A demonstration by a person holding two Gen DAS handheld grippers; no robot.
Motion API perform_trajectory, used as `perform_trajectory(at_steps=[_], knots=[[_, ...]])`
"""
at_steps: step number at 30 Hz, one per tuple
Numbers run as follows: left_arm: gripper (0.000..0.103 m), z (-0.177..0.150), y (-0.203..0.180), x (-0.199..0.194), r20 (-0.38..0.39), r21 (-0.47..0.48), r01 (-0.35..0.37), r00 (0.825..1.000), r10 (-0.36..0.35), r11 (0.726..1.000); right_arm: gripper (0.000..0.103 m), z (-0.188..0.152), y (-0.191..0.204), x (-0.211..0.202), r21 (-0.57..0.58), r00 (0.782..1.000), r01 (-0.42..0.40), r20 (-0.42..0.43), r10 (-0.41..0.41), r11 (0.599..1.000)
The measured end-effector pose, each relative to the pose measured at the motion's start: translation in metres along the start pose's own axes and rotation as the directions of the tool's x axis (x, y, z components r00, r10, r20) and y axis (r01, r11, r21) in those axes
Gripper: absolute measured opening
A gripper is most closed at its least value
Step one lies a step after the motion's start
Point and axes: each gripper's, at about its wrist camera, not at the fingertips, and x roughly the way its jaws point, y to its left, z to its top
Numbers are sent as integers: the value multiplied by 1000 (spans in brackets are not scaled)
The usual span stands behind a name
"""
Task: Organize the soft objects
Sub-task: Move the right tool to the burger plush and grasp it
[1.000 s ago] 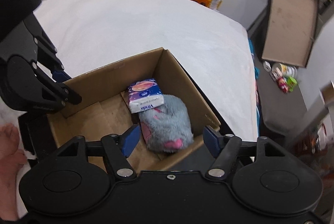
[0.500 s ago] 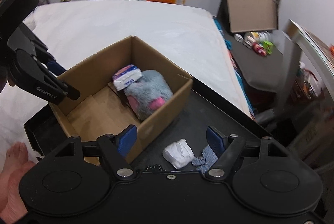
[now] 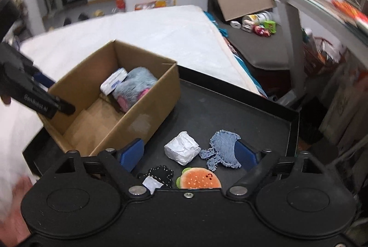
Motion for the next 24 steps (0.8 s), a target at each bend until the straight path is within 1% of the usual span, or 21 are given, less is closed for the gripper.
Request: perform_trajectory(at_steps=[6, 10, 13, 16, 18, 23, 24], knots=[[63, 5, -5, 2, 9, 11, -29, 1000, 29, 1000, 88, -20, -23, 11, 127, 1000, 2, 22, -5, 992], [63, 9, -9, 4, 13, 25, -52, 999, 51, 998, 88, -38, -37, 15, 200, 999, -19, 34, 13, 980], [64, 11, -14, 5, 18, 37, -75, 997, 74, 997, 88, -48, -42, 20, 206, 999, -25, 27, 20, 978], [64, 13, -18, 6, 13, 43, -82, 997, 81, 996, 88, -55, -47, 27, 227, 1000, -17, 3, 16, 974], [64, 14, -21, 7, 17, 45, -89, 996, 88, 995, 88, -60, -48, 32, 242, 999, -38, -13, 43, 970], [66, 16, -23, 11, 16, 41, -123, 992, 122, 992, 87, -71, -43, 41, 246, 997, -73, -16, 80, 967], [66, 17, -24, 13, 10, 44, -130, 992, 129, 991, 85, -73, -42, 45, 243, 996, -75, -23, 83, 967]])
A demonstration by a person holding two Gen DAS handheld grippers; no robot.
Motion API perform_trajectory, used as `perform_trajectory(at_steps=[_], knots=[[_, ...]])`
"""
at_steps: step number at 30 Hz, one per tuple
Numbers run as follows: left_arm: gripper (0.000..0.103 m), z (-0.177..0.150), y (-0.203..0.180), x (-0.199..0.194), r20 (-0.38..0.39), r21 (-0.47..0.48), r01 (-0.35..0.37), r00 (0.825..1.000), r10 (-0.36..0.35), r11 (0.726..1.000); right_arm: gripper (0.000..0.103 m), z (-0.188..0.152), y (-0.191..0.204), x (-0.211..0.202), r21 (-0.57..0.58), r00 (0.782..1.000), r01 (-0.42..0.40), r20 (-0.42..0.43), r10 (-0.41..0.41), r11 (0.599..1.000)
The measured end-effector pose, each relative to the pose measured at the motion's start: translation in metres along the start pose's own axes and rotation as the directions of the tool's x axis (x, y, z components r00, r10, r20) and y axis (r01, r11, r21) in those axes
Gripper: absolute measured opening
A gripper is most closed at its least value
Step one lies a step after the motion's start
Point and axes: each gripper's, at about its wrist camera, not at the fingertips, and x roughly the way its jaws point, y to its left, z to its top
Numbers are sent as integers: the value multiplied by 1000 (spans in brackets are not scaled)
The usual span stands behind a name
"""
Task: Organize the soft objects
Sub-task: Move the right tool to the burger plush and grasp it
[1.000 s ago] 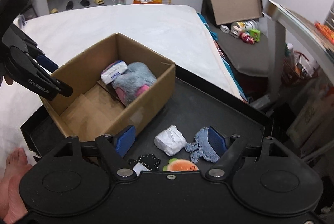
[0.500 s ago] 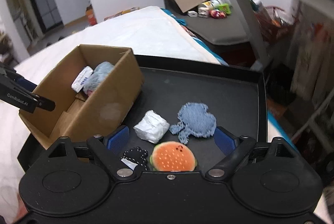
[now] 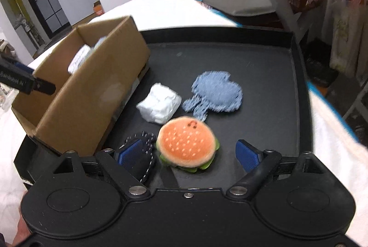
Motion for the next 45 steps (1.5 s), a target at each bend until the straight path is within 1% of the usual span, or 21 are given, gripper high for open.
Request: perform_trajectory(at_steps=[2, 5, 6, 7, 8, 9, 12, 19, 26, 31, 36, 45], knots=[[66, 1, -1, 3, -11, 3, -10, 1000, 10, 1000, 82, -4, 0, 6, -8, 1000, 15, -13, -15, 1000], [66, 1, -5, 6, -20, 14, -19, 1000, 19, 1000, 78, -7, 2, 7, -22, 1000, 30, 7, -30, 999], [66, 1, -7, 7, -21, 19, -24, 999, 25, 1000, 71, -7, 2, 6, -28, 999, 35, 11, -35, 999], [67, 1, -9, 7, -23, 24, -33, 999, 33, 999, 67, -7, 3, 6, -36, 999, 42, 16, -41, 998], [67, 1, -11, 8, -25, 29, -40, 999, 41, 999, 59, -7, 3, 6, -42, 999, 45, 19, -44, 998], [68, 1, -12, 8, -26, 31, -46, 999, 47, 998, 53, -7, 2, 4, -43, 999, 50, 22, -49, 998], [68, 3, -14, 10, -29, 35, -57, 998, 58, 998, 51, -6, -4, 3, -11, 999, 42, 21, -41, 999], [68, 3, -17, 11, -25, 51, -73, 997, 74, 996, 50, -7, -13, 0, 17, 998, 61, 20, -61, 998], [68, 5, -17, 7, -18, 57, -73, 997, 74, 996, 50, -1, -15, -8, 46, 995, 94, 18, -95, 995], [68, 4, -14, -1, 9, 56, -52, 999, 51, 997, 50, 4, -15, -14, 76, 993, 111, 19, -113, 991], [68, 0, -6, -8, 21, 38, -10, 1000, 9, 999, 50, 12, -8, -25, 84, 991, 130, 26, -133, 988], [68, -10, 10, -16, 42, 14, 37, 998, -38, 999, 50, 25, 9, -48, 36, 981, 185, 42, -187, 982]])
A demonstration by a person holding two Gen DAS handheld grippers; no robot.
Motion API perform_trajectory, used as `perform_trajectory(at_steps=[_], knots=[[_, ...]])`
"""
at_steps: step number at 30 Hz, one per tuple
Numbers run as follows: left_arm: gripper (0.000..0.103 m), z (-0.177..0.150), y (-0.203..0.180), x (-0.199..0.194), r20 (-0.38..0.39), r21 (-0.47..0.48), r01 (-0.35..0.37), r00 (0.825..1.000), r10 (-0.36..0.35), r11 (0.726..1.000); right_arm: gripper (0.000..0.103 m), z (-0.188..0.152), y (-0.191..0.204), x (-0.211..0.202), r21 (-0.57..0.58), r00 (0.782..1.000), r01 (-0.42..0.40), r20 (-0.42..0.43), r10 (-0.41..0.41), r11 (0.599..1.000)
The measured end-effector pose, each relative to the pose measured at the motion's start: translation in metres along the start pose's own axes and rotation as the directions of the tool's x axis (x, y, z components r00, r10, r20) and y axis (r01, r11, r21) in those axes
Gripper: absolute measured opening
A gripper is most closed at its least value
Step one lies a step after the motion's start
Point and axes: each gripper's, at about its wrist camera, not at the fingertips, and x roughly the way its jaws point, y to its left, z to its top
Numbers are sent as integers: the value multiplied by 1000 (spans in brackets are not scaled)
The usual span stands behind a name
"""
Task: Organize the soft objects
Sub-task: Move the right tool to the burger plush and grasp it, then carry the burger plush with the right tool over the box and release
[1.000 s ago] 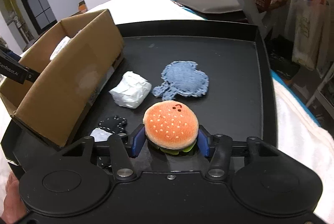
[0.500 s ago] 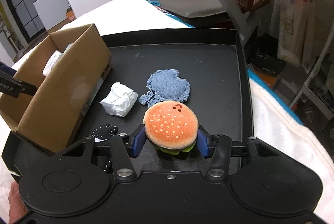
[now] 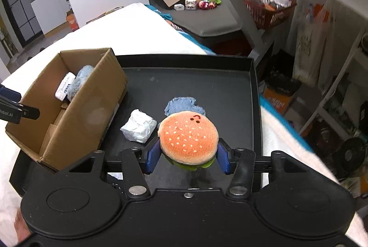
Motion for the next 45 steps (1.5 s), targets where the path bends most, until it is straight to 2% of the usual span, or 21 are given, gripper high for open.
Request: perform_trajectory(at_steps=[12, 23, 31, 38, 45], knots=[[68, -7, 24, -12, 42, -40, 70, 997, -69, 997, 50, 21, 37, -23, -163, 1000, 18, 12, -16, 986], [68, -16, 40, -12, 72, -51, 124, 990, -120, 991, 50, 43, 81, -24, -326, 1000, 9, -12, -14, 945], [60, -23, 52, -7, 71, -74, 155, 986, -150, 985, 50, 62, 115, -13, -423, 1000, -17, -21, 8, 906], [53, -28, 55, -5, 58, -82, 202, 979, -197, 976, 50, 75, 147, -1, -540, 996, -71, -88, 28, 839], [33, -33, 56, 3, 29, -97, 242, 970, -240, 965, 50, 80, 173, 8, -659, 991, -89, -131, 3, 747]])
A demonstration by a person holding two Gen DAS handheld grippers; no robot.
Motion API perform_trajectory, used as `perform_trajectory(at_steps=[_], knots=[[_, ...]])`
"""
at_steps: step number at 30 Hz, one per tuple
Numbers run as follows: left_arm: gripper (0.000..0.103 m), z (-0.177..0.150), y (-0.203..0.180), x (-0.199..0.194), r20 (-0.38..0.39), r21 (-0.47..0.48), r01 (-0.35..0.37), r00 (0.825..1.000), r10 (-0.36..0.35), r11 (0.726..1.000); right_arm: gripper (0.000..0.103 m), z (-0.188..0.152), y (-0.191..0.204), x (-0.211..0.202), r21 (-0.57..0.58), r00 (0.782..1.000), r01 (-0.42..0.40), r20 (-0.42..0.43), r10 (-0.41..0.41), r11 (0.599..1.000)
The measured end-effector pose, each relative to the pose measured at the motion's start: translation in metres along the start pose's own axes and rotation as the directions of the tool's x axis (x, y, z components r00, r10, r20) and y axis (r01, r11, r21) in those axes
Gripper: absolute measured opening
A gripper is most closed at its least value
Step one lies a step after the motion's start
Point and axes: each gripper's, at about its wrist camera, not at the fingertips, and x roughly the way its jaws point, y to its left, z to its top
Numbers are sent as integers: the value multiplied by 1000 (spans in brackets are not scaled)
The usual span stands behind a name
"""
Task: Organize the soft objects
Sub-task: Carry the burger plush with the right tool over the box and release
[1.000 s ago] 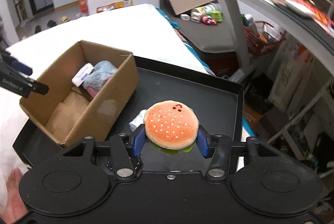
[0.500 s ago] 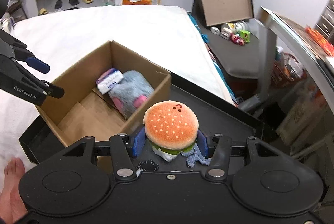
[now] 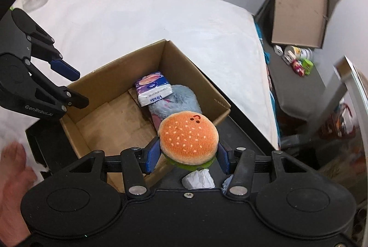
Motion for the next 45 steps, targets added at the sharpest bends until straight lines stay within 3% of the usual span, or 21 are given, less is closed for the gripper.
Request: perform_trajectory(at_steps=[7, 14, 34, 38, 45], knots=[[15, -2, 10, 5, -18, -40, 27, 999, -28, 999, 50, 17, 11, 10, -68, 999, -33, -24, 31, 997], [14, -7, 16, 11, -41, -67, 62, 997, -65, 996, 50, 29, 28, 25, -112, 997, -72, -32, 69, 991], [14, -7, 22, 20, -58, -91, 74, 995, -80, 993, 51, 37, 59, 68, -189, 984, -180, -48, 174, 965], [14, -6, 22, 22, -65, -98, 74, 995, -81, 992, 61, 36, 66, 72, -220, 986, -170, -39, 165, 961], [14, -5, 22, 23, -72, -105, 68, 995, -76, 992, 64, 31, 61, 68, -207, 988, -154, -44, 148, 966]])
